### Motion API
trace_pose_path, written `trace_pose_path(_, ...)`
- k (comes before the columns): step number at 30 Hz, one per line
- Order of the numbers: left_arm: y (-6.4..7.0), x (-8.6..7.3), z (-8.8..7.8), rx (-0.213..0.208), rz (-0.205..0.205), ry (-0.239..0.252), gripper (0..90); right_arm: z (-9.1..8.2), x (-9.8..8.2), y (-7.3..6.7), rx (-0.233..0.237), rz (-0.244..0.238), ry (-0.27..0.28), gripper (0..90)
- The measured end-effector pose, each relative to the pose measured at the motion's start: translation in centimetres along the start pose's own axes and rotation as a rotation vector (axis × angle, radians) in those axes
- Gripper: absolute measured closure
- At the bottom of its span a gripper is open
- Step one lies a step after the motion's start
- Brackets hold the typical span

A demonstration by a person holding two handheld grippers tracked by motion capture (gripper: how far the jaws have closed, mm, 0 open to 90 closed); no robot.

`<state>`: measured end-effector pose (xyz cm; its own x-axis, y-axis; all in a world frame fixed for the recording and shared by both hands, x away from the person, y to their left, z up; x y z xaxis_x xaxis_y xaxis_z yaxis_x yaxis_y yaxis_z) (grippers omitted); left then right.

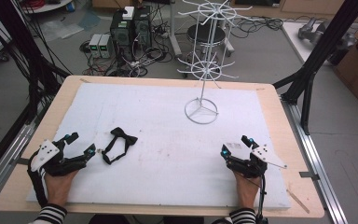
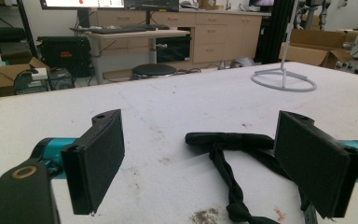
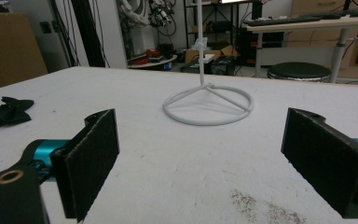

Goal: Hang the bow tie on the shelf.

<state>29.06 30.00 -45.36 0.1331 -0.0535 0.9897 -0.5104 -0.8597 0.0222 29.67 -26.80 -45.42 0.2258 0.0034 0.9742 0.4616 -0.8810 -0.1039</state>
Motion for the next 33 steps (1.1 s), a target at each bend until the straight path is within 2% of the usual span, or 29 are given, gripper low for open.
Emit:
trace_pose_path(20, 0.0, -0.01, -0.1, 0.003, -0.002, 0.01, 16.7, 0.03, 0.0, -0.09, -0.001, -0.016, 0.0, 10.3)
trace_pose_path(33, -0.03, 0.18, 0.49, 0.053, -0.01, -0.059, 16.0, 0.03, -0.01, -0.12, 0.004, -0.021, -0.004, 10.3)
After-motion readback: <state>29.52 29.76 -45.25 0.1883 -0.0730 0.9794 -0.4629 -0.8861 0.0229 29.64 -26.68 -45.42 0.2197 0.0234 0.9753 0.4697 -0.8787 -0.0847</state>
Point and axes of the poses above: each handheld gripper's, and its own axes: z roughly forward along the jaws, x roughly out of its top, y roughly to its right, the point moved 2 cm from there along z, roughly forward along the jaws, and after that the axes turned 4 degrees about -y, right-handed, at the moved point
